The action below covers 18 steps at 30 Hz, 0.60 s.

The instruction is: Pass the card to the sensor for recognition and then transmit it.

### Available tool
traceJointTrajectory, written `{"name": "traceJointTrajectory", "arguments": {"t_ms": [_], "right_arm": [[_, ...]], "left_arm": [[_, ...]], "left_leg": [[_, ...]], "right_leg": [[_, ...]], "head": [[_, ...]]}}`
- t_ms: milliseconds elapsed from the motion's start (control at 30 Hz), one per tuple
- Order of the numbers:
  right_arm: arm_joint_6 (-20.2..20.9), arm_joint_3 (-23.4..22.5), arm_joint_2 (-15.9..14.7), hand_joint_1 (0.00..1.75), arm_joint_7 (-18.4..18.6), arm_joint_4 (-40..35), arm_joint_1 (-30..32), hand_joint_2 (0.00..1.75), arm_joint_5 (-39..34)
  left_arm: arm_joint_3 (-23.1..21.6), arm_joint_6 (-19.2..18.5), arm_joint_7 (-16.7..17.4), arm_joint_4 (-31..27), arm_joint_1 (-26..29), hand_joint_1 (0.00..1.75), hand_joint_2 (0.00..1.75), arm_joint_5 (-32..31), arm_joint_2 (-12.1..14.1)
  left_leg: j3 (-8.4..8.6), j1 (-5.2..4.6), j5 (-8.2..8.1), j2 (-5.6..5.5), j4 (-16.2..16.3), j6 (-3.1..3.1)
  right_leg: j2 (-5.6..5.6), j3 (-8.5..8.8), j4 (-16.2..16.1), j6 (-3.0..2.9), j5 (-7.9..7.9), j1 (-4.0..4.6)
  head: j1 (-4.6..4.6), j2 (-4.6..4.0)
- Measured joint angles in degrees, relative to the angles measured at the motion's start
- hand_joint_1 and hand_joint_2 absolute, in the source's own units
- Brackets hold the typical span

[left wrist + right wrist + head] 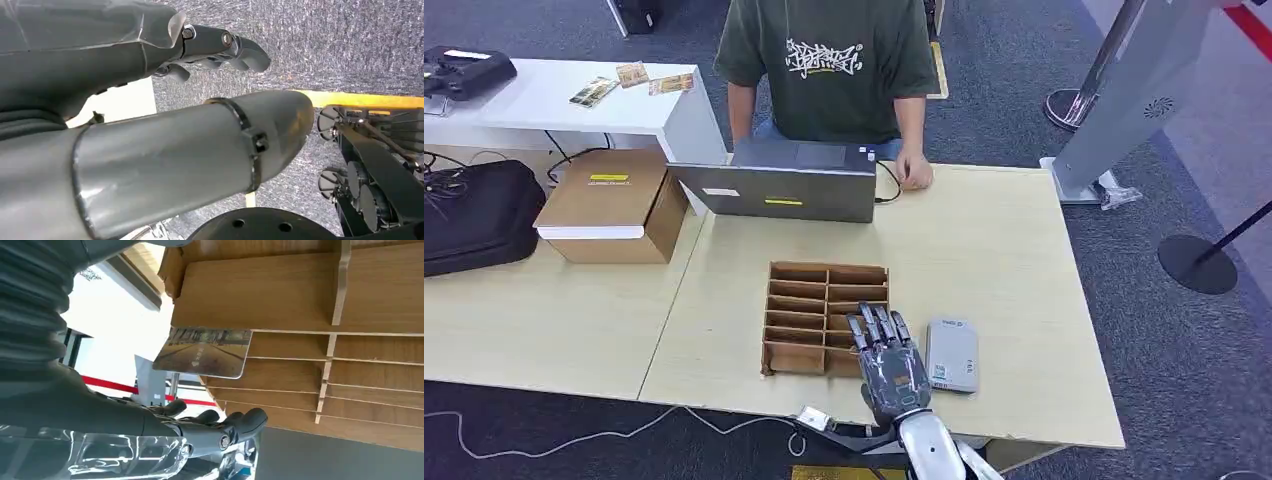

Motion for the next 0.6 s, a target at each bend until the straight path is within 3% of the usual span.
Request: {"name": "traceJointTrajectory", "arguments": {"t_ms": [433, 467, 500, 533, 567, 600], "right_arm": [[0.1, 0.0, -0.2, 0.00, 2.5, -0.8, -0.1, 1.75, 0.0], [0.1, 0.0, -0.3, 0.16, 2.6, -1.1, 0.0, 1.75, 0.0], [0.2, 0.0, -0.3, 1.13, 2.7, -1.4, 0.0, 1.75, 0.0], [0.3, 0.0, -0.5, 1.13, 2.8, -1.7, 0.0, 1.75, 0.0], [0.5, 0.0, -0.5, 1.66, 2.9, -2.1, 0.0, 1.75, 0.0], [0.7, 0.0, -0.6, 1.75, 2.9, -2.4, 0.0, 1.75, 0.0]], "left_arm": [[0.0, 0.2, 0.0, 0.0, 0.0, 0.00, 0.00, -0.5, 0.0], [0.0, 0.2, -0.1, 0.0, 0.0, 0.00, 0.00, -0.5, 0.0], [0.0, 0.2, -0.2, 0.0, 0.0, 0.00, 0.00, -0.5, 0.0], [0.0, 0.2, -0.2, 0.0, 0.0, 0.00, 0.00, -0.5, 0.0], [0.0, 0.2, -0.2, 0.0, 0.0, 0.00, 0.00, -0.6, 0.0], [0.0, 0.2, -0.2, 0.0, 0.0, 0.00, 0.00, -0.6, 0.0]], "left_leg": [[0.01, 0.00, 0.00, 0.00, 0.0, 0.00], [0.01, 0.00, 0.00, 0.00, 0.0, 0.00], [0.01, 0.00, 0.00, 0.00, 0.0, 0.00], [0.01, 0.00, 0.00, 0.00, 0.0, 0.00], [0.01, 0.00, 0.00, 0.00, 0.0, 0.00], [0.01, 0.00, 0.00, 0.00, 0.0, 0.00]], "right_leg": [[0.00, 0.00, 0.0, 0.00, 0.00, 0.00], [0.01, 0.00, 0.0, 0.00, 0.00, 0.00], [0.01, -0.01, 0.0, 0.00, 0.00, 0.00], [0.00, 0.00, 0.0, 0.00, 0.00, 0.00], [0.01, 0.00, 0.0, 0.00, 0.00, 0.00], [0.00, 0.00, 0.0, 0.00, 0.00, 0.00]], "head": [[0.00, 0.00], [0.00, 0.00], [0.00, -0.02], [0.00, 0.00], [0.00, 0.00], [0.00, -0.02]]}}
